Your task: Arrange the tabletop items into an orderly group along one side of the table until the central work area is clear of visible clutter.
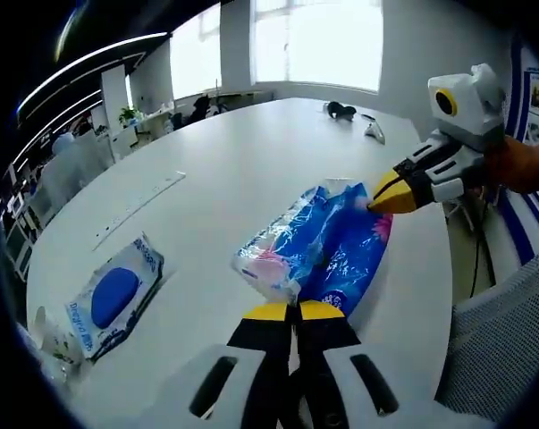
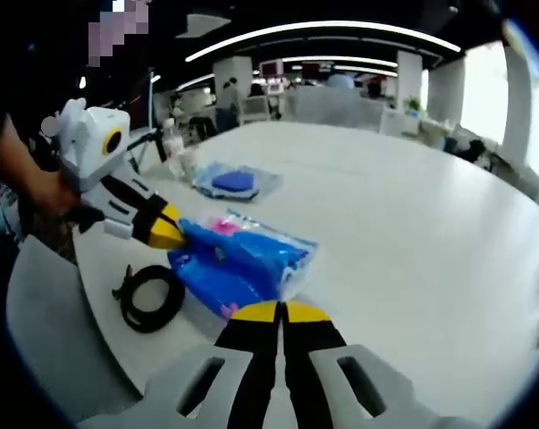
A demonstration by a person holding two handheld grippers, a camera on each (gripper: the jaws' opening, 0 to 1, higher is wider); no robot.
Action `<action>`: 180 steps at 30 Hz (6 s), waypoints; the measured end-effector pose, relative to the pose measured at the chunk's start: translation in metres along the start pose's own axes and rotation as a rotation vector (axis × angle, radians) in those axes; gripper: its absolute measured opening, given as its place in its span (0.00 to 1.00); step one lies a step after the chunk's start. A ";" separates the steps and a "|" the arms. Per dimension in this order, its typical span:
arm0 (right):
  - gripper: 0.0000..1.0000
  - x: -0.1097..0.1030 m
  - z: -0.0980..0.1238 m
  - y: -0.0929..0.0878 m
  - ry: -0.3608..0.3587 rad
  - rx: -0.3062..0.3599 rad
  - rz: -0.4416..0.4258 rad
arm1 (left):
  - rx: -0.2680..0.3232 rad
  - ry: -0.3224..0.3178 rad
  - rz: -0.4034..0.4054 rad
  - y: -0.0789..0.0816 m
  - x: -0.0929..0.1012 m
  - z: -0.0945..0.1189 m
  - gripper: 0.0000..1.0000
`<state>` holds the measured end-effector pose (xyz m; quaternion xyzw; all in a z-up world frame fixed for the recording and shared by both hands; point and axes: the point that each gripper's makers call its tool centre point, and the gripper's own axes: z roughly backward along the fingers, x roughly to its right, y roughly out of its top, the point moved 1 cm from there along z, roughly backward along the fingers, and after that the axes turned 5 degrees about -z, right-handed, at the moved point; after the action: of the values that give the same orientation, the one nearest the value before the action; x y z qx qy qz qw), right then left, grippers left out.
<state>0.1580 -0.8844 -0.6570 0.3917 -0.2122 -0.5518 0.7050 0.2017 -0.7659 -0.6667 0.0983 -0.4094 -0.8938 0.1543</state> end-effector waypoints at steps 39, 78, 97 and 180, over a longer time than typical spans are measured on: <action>0.00 0.055 -0.056 0.059 -0.010 0.019 0.069 | 0.035 0.045 0.008 0.033 -0.069 -0.049 0.00; 0.00 0.090 -0.121 0.065 -0.023 -0.013 0.070 | -0.029 0.083 -0.040 0.030 -0.123 -0.099 0.01; 0.00 0.094 -0.154 0.054 -0.040 -0.053 0.013 | -0.118 0.156 -0.073 0.015 -0.144 -0.117 0.02; 0.48 0.091 -0.135 0.124 -0.091 0.050 0.102 | -0.066 0.267 -0.189 0.064 -0.156 -0.064 0.62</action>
<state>0.3595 -0.9166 -0.6529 0.3726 -0.2772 -0.5269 0.7118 0.3793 -0.7944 -0.6511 0.2491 -0.3444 -0.8964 0.1257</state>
